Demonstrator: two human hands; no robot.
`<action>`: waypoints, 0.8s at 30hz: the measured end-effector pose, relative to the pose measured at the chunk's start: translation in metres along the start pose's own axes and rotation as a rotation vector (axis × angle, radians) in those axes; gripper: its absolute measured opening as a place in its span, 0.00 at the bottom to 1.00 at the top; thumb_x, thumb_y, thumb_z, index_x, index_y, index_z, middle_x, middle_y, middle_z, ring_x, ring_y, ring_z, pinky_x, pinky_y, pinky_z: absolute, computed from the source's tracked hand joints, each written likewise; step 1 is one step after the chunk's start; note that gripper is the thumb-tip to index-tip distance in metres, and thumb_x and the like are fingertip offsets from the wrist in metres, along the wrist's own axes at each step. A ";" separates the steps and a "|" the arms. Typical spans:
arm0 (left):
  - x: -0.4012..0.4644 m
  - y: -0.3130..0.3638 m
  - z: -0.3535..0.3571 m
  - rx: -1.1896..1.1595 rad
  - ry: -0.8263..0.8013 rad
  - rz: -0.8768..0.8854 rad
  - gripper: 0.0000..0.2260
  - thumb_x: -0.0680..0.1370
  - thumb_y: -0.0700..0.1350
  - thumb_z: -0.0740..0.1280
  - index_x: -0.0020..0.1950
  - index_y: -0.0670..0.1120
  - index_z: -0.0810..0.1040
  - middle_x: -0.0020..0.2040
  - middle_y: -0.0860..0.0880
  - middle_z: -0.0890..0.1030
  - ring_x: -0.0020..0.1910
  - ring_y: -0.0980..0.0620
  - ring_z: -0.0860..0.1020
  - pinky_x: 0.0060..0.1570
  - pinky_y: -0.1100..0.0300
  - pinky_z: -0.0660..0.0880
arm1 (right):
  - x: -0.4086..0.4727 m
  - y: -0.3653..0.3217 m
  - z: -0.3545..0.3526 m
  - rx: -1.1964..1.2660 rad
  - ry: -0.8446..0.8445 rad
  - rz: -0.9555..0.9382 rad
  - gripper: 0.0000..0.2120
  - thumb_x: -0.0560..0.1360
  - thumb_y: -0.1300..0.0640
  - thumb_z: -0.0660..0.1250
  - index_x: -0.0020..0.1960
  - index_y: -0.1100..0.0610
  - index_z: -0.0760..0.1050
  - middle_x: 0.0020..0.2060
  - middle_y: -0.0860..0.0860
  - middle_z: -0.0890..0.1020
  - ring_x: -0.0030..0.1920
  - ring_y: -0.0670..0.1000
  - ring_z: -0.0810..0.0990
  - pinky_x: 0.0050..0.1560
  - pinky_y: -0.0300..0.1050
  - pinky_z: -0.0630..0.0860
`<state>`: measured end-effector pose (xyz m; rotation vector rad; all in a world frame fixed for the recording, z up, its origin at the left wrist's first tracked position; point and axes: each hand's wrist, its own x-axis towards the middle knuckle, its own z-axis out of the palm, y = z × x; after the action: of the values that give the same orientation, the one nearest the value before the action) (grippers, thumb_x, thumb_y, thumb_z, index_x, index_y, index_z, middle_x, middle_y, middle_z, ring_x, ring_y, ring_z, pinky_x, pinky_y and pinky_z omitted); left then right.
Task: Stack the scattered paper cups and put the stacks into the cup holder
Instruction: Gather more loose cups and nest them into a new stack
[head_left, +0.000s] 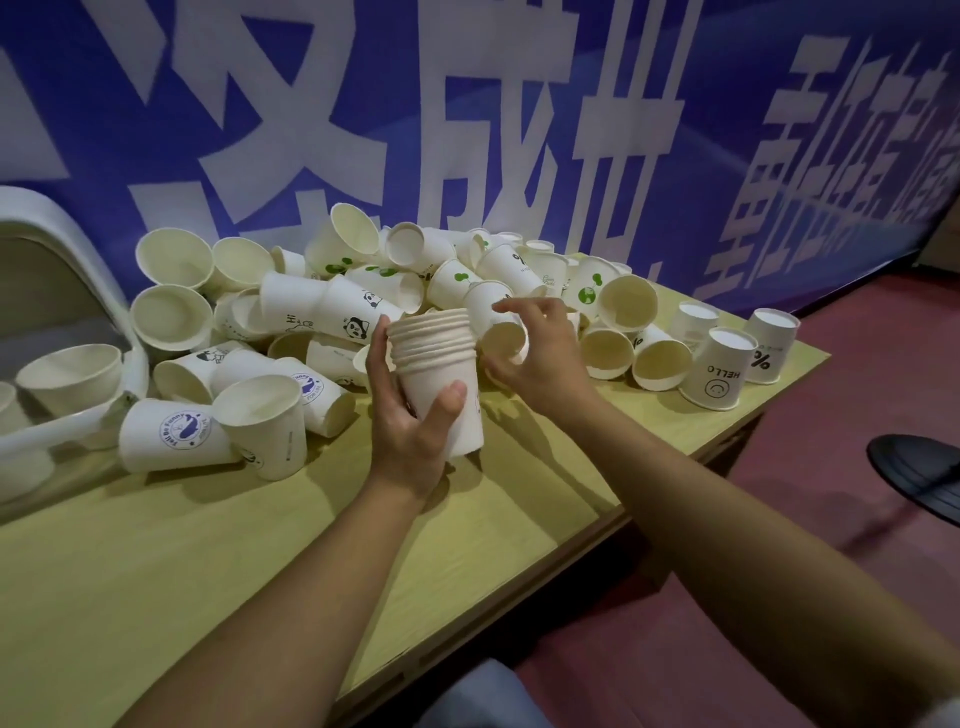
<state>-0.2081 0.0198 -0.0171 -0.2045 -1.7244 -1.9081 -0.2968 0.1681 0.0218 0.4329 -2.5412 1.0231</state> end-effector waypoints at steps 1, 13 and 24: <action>0.001 -0.001 -0.001 0.000 0.011 -0.006 0.44 0.67 0.57 0.72 0.79 0.59 0.54 0.69 0.46 0.73 0.58 0.46 0.81 0.51 0.49 0.83 | 0.004 -0.001 0.005 -0.029 -0.007 -0.009 0.27 0.72 0.50 0.77 0.68 0.42 0.71 0.70 0.50 0.66 0.68 0.53 0.67 0.66 0.48 0.69; -0.004 -0.004 -0.001 0.023 -0.128 -0.045 0.43 0.67 0.54 0.73 0.79 0.62 0.56 0.68 0.49 0.76 0.55 0.45 0.83 0.50 0.43 0.83 | -0.016 0.011 -0.009 0.296 0.228 -0.001 0.19 0.72 0.54 0.76 0.60 0.46 0.75 0.62 0.48 0.69 0.61 0.49 0.73 0.56 0.48 0.82; -0.012 0.001 0.007 0.234 -0.465 -0.045 0.44 0.65 0.60 0.74 0.77 0.70 0.56 0.69 0.60 0.75 0.64 0.59 0.77 0.56 0.61 0.79 | -0.075 -0.010 -0.063 0.831 0.168 0.106 0.10 0.74 0.53 0.73 0.52 0.42 0.78 0.61 0.53 0.76 0.57 0.57 0.81 0.52 0.52 0.83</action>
<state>-0.1993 0.0305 -0.0210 -0.5591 -2.2530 -1.7627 -0.2124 0.2169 0.0372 0.3934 -1.9051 2.0432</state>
